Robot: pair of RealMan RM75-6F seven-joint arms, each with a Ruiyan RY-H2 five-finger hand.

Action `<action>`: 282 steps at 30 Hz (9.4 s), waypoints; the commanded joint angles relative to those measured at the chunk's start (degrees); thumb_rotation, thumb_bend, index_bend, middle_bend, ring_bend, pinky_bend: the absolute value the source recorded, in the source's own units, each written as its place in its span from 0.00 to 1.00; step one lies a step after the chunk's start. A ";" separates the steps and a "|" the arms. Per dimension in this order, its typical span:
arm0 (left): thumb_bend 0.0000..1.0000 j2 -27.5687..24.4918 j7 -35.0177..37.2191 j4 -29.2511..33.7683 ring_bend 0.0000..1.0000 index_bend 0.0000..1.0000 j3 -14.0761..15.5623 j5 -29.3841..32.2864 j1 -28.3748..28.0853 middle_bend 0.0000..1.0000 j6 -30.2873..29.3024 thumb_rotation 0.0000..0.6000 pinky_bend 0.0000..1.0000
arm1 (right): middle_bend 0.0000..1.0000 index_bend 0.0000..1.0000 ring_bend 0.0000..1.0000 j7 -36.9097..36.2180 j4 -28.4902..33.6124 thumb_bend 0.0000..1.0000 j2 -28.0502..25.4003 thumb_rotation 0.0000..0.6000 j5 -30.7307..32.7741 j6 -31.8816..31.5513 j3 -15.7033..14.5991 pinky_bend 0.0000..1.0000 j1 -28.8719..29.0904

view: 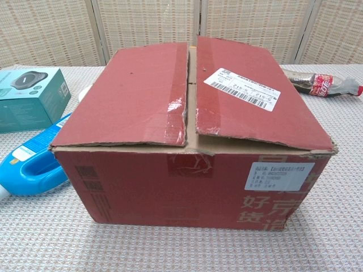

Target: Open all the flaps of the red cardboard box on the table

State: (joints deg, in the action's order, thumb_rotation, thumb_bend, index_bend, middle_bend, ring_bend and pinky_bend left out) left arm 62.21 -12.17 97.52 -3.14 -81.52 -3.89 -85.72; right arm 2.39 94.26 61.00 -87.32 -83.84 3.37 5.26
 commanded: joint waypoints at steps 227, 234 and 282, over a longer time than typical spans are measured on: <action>0.22 -17.69 14.88 14.71 0.42 0.44 -4.51 -4.44 -31.05 0.48 15.73 0.27 0.00 | 0.32 0.34 0.22 -34.29 2.64 0.09 -13.88 0.86 -12.05 6.11 -1.61 0.00 14.59; 0.22 -16.36 10.43 15.92 0.40 0.35 -4.54 -1.94 -30.97 0.42 18.42 0.30 0.00 | 0.21 0.19 0.18 -26.46 6.34 0.09 -10.11 0.98 -10.03 12.88 2.18 0.00 20.88; 0.22 -14.43 8.06 16.42 0.41 0.36 -4.56 -7.15 -27.59 0.42 18.28 0.58 0.00 | 0.15 0.11 0.16 -1.13 -9.77 0.20 16.14 1.00 9.79 22.40 18.02 0.00 42.09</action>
State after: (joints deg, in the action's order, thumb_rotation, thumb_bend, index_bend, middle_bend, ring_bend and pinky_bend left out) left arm 47.77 -4.12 113.95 -7.70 -88.66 -31.49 -67.45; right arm 1.00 85.32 77.42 -78.64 -61.38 20.62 46.92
